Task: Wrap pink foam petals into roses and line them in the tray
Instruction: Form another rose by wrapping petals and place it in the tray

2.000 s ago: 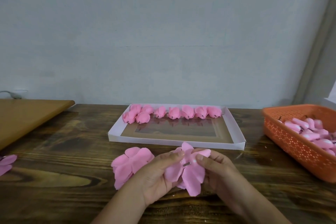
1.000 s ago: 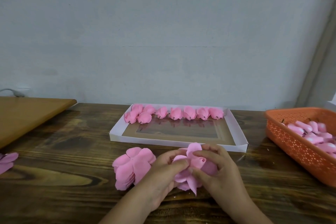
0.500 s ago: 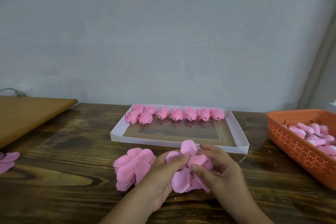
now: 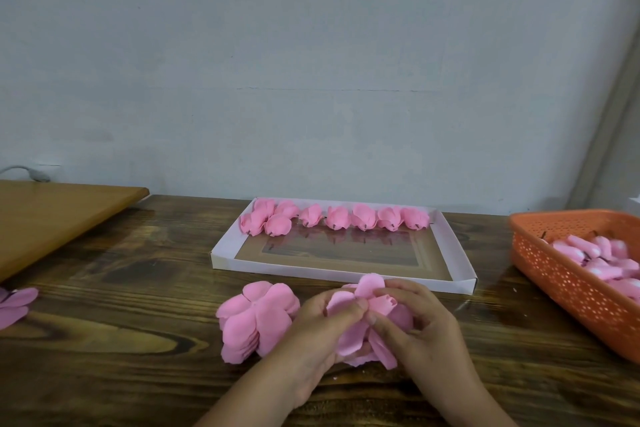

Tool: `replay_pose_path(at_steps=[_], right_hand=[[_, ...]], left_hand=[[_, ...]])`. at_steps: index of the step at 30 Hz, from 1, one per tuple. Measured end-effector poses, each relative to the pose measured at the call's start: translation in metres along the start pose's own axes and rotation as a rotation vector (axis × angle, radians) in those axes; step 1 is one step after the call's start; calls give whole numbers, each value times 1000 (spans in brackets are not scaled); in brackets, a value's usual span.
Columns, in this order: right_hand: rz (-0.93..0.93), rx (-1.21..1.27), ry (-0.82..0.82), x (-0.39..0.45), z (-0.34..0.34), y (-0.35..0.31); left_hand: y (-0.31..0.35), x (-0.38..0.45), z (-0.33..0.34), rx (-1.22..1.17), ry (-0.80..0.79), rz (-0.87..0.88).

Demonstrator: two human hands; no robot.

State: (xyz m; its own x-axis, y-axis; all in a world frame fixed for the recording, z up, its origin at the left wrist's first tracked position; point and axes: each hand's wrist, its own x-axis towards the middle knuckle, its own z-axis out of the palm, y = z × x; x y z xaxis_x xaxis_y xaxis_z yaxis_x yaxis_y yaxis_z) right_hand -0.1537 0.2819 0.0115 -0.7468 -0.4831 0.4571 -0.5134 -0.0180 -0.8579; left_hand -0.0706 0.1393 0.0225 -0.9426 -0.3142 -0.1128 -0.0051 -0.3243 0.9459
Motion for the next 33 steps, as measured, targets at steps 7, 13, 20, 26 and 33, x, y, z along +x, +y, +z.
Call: replay_pose_path(at_steps=[7, 13, 20, 26, 33], right_hand=[[162, 285, -60, 2, -1, -2], [126, 299, -101, 2, -4, -7], [5, 99, -27, 1, -2, -2], [68, 190, -27, -1, 0, -3], [243, 376, -2, 5, -5, -5]], left_hand=[[3, -1, -6, 5, -49, 14], [2, 1, -7, 3, -47, 3], [-5, 4, -3, 308, 76, 92], [-4, 1, 0, 320, 45, 102], [-1, 1, 3, 259, 48, 50]])
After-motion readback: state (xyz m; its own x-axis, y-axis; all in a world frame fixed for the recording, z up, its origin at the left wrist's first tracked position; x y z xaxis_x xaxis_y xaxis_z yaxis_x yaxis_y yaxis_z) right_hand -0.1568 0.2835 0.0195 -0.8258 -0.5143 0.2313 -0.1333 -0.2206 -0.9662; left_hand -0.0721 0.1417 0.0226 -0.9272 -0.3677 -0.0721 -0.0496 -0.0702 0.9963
